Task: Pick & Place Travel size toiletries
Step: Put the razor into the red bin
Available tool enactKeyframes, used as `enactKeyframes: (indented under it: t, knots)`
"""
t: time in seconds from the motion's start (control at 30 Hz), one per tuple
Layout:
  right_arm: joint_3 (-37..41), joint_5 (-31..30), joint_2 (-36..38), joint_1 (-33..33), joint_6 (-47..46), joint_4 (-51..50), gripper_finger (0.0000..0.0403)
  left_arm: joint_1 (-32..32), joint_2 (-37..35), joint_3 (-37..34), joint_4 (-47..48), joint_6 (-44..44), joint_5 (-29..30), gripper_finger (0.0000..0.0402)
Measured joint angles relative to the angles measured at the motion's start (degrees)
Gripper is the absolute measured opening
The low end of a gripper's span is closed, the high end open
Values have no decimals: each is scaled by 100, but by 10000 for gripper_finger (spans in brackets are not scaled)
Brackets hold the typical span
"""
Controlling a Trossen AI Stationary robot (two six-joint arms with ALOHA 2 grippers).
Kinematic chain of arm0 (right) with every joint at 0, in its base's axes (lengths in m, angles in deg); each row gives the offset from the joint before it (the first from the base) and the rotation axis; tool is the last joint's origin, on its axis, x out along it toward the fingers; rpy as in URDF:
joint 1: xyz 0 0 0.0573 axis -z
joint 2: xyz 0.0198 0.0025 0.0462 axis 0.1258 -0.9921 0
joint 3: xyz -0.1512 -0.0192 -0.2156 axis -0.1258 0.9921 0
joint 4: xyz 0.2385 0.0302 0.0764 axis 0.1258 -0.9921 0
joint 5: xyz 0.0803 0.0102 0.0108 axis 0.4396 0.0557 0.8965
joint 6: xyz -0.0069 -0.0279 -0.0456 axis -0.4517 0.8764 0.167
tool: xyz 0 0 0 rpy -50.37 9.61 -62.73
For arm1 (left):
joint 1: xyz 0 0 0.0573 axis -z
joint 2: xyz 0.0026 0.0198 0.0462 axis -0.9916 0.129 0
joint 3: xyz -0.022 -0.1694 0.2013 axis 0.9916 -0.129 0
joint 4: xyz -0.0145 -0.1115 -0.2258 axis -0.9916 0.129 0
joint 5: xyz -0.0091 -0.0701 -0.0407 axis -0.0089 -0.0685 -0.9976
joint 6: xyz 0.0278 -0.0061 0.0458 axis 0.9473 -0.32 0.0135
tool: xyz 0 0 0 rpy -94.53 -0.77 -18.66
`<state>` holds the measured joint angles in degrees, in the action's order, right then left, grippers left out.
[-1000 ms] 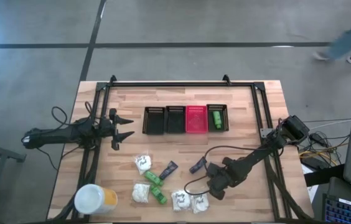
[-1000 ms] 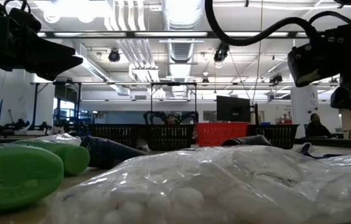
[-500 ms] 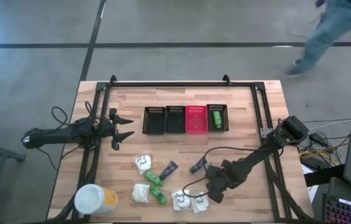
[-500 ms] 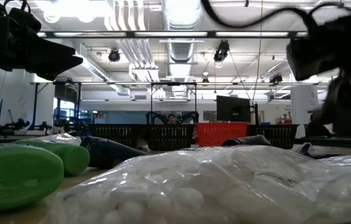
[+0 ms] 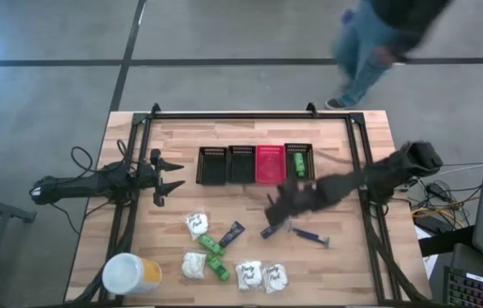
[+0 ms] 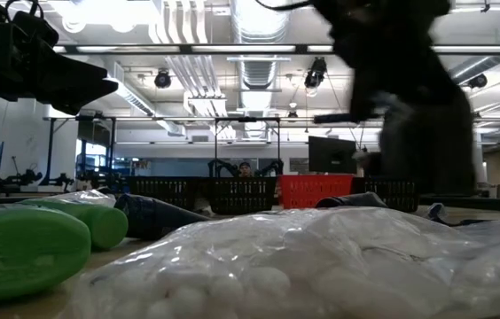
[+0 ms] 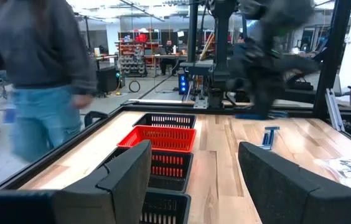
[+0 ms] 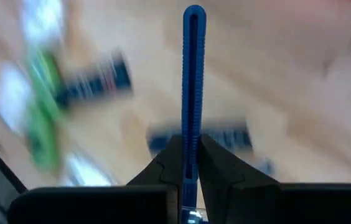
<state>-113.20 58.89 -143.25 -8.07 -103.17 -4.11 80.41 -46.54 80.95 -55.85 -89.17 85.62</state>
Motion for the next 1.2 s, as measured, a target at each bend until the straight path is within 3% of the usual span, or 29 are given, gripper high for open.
enactKeyframes:
  t: [0.27,0.5,0.9,1.2]
  knots:
    - [2,426,-266,1978,952,479,35,0,0,1,0,0,0,248]
    - [-5,597,-664,3028,1226,692,37,2,0,1,0,-1,0,248]
    - [0,901,-1240,3319,1167,674,42,0,0,0,0,0,0,248]
    - [-16,760,-1127,3316,1297,678,135,1,0,1,0,0,0,248]
